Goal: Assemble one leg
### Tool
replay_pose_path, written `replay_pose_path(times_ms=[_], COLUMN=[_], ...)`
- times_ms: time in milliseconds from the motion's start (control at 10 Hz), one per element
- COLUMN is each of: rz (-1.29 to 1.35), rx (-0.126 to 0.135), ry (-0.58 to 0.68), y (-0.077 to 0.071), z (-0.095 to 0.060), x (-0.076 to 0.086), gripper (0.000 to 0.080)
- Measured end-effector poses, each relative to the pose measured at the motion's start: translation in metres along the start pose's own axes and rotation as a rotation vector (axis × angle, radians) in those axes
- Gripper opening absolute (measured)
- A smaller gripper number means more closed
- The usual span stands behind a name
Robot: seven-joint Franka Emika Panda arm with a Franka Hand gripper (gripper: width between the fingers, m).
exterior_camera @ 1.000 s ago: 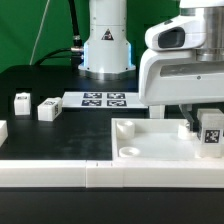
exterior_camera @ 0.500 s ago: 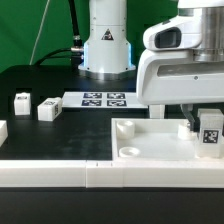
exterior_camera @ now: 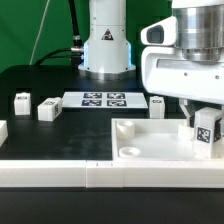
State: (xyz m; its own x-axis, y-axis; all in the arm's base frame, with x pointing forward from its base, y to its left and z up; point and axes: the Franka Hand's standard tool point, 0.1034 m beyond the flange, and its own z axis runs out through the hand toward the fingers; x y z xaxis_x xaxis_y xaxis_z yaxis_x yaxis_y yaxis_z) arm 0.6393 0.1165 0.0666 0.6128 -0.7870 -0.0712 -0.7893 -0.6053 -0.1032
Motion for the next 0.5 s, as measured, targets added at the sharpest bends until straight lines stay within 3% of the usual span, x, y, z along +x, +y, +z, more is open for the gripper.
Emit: replay_pose_path(times_ms=[500], rz=[0.636], rx=[0.029], ry=[0.004], y=[-0.0003], z=[0.0008], x=[-0.0027], gripper=[0.0292])
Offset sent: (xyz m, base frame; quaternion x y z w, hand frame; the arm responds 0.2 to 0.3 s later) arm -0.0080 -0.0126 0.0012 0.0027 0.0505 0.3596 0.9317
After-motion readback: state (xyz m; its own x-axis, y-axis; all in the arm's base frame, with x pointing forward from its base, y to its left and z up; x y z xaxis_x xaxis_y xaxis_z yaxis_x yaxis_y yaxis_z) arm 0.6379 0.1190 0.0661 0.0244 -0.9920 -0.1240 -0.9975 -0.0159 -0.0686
